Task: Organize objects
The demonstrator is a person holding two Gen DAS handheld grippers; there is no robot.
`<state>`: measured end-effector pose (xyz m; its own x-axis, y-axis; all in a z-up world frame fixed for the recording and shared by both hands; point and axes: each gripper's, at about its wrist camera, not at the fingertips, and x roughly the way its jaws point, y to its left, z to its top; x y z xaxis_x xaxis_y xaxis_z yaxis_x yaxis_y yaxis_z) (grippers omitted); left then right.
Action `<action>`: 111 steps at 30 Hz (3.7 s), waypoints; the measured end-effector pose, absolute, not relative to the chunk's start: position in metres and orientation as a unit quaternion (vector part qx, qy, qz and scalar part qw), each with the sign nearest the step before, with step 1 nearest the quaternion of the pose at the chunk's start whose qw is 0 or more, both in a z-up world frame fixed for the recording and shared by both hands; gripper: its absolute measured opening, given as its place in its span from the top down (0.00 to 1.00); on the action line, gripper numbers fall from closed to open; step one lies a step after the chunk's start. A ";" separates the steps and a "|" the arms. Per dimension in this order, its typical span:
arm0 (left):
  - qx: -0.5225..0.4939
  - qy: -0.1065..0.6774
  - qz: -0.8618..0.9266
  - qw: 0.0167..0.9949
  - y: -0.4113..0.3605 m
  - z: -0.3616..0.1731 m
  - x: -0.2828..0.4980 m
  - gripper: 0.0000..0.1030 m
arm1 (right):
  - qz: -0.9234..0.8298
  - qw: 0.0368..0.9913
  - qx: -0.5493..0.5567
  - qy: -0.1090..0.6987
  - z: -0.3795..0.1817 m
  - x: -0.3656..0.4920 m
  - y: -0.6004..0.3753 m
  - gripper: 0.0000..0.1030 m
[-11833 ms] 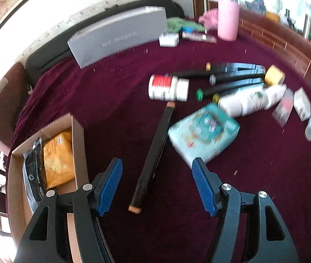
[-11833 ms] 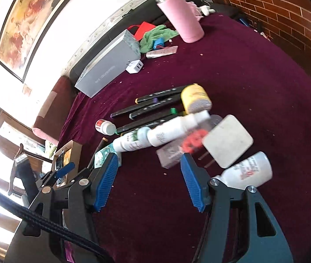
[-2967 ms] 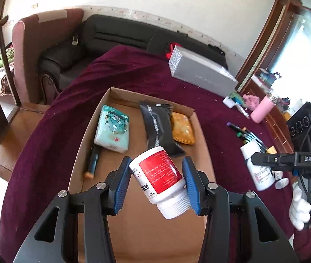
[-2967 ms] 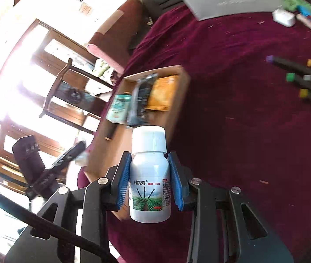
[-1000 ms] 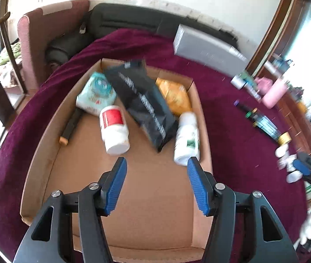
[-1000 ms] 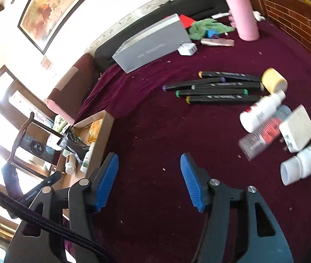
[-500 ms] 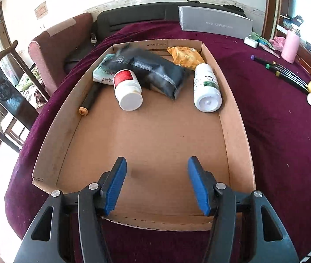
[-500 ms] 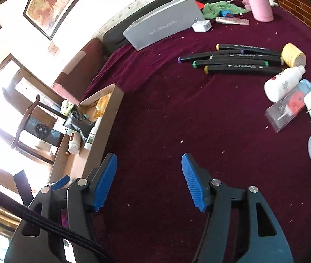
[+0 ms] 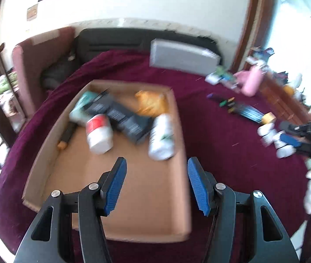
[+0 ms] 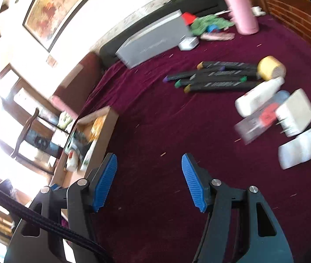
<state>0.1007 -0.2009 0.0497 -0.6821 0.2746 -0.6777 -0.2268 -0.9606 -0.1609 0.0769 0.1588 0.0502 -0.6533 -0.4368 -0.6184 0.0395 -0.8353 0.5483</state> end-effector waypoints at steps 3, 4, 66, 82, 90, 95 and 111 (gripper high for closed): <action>-0.366 -0.026 0.912 0.183 -0.177 0.060 0.099 0.50 | -0.885 0.091 0.370 -0.266 0.060 0.085 0.200 0.38; -0.369 -0.022 0.908 0.198 -0.166 0.060 0.097 0.50 | -0.889 0.073 0.364 -0.269 0.062 0.089 0.214 0.36; -0.440 0.025 0.861 0.254 -0.047 0.016 0.042 0.76 | -0.895 -0.010 0.386 -0.224 0.052 0.056 0.303 0.48; -0.407 -0.043 0.865 0.292 -0.092 0.038 0.075 0.76 | -0.851 -0.022 0.512 -0.115 0.027 -0.019 0.244 0.48; -0.411 -0.079 0.862 0.288 -0.120 0.029 0.068 0.76 | -0.823 -0.056 0.564 -0.037 0.002 -0.032 0.204 0.56; -0.414 -0.095 0.860 0.283 -0.135 0.025 0.066 0.76 | -0.833 -0.066 0.548 -0.039 0.002 0.001 0.200 0.57; -0.384 -0.123 0.901 0.163 -0.237 0.050 0.083 0.76 | -0.863 0.060 0.459 -0.204 0.044 0.035 0.200 0.75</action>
<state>0.0828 -0.2373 0.0505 -0.6523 0.3882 -0.6510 -0.1992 -0.9165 -0.3468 0.0347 0.1996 0.0440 -0.5713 -0.2912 -0.7673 -0.0831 -0.9096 0.4070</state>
